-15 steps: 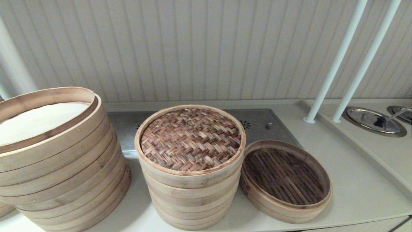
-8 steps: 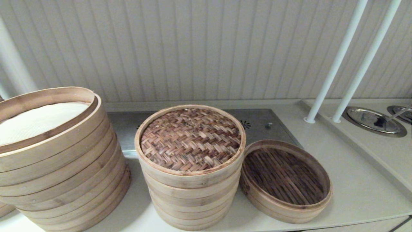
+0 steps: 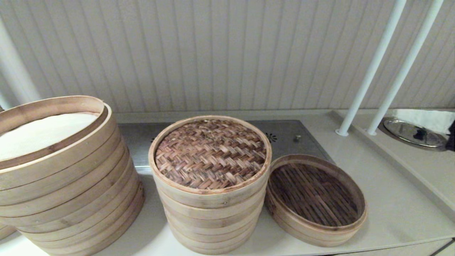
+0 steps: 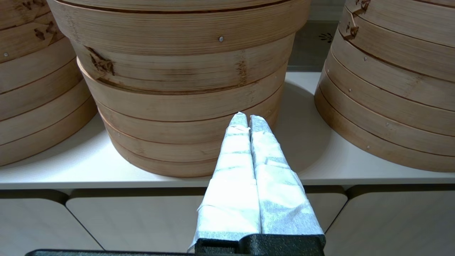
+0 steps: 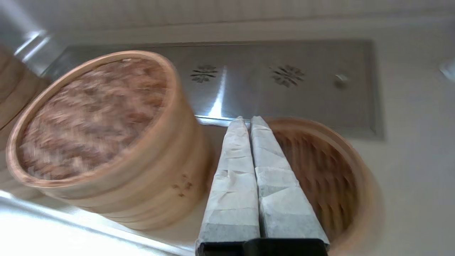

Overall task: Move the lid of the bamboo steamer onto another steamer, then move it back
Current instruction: Pick up the steamer

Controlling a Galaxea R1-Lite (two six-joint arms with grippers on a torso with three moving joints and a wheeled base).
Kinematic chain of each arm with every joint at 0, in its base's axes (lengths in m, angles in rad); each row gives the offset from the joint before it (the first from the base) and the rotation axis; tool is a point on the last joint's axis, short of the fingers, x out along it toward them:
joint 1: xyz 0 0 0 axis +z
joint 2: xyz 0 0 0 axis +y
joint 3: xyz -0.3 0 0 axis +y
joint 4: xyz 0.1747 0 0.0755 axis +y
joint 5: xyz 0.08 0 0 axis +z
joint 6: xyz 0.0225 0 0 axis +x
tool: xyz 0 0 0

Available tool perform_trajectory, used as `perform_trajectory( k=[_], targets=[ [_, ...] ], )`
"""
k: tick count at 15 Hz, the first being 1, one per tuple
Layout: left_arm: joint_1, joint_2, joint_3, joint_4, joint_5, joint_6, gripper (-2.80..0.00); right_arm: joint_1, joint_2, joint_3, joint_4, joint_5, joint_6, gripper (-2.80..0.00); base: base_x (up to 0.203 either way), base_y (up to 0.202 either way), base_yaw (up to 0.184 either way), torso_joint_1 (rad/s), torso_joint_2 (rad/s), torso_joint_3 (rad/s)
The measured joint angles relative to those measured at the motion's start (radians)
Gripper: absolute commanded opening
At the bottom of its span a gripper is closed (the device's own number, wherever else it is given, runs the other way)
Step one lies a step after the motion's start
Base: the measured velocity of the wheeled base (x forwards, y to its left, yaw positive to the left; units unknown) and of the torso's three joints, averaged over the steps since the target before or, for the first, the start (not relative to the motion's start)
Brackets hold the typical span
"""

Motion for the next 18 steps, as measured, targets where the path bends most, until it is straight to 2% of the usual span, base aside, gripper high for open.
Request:
perform_trajectory(
  k=[1, 3, 7, 8, 14, 16, 18],
  targets=[
    [0.000, 0.000, 0.000, 0.000, 0.000, 0.000, -2.80, 0.072, 0.031, -0.044, -0.001, -0.054, -0.020, -2.80, 0.000, 0.000, 0.000, 0.000, 0.00, 0.000],
    [0.000, 0.000, 0.000, 0.000, 0.000, 0.000, -2.80, 0.173, 0.100, -0.123, 0.008, -0.095, -0.052, -2.80, 0.000, 0.000, 0.000, 0.000, 0.00, 0.000],
    [0.000, 0.000, 0.000, 0.000, 0.000, 0.000, -2.80, 0.259, 0.255, -0.249, 0.058, -0.057, -0.082, -2.80, 0.000, 0.000, 0.000, 0.000, 0.00, 0.000],
    [0.000, 0.000, 0.000, 0.000, 0.000, 0.000, -2.80, 0.275, 0.298, -0.284, 0.061, -0.044, -0.083, 0.00, 0.000, 0.000, 0.000, 0.000, 0.00, 0.000],
    [0.000, 0.000, 0.000, 0.000, 0.000, 0.000, -2.80, 0.390, 0.522, -0.482, 0.051, 0.007, -0.098, 0.00, 0.000, 0.000, 0.000, 0.000, 0.00, 0.000],
    [0.000, 0.000, 0.000, 0.000, -0.001, 0.000, -2.80, 0.408, 0.580, -0.519, 0.048, 0.053, -0.112, 0.00, 0.000, 0.000, 0.000, 0.000, 0.00, 0.000],
    [0.000, 0.000, 0.000, 0.000, 0.000, -0.001, -2.80, 0.417, 0.638, -0.544, 0.046, 0.061, -0.115, 0.00, 0.000, 0.000, 0.000, 0.000, 0.00, 0.000]
  ],
)
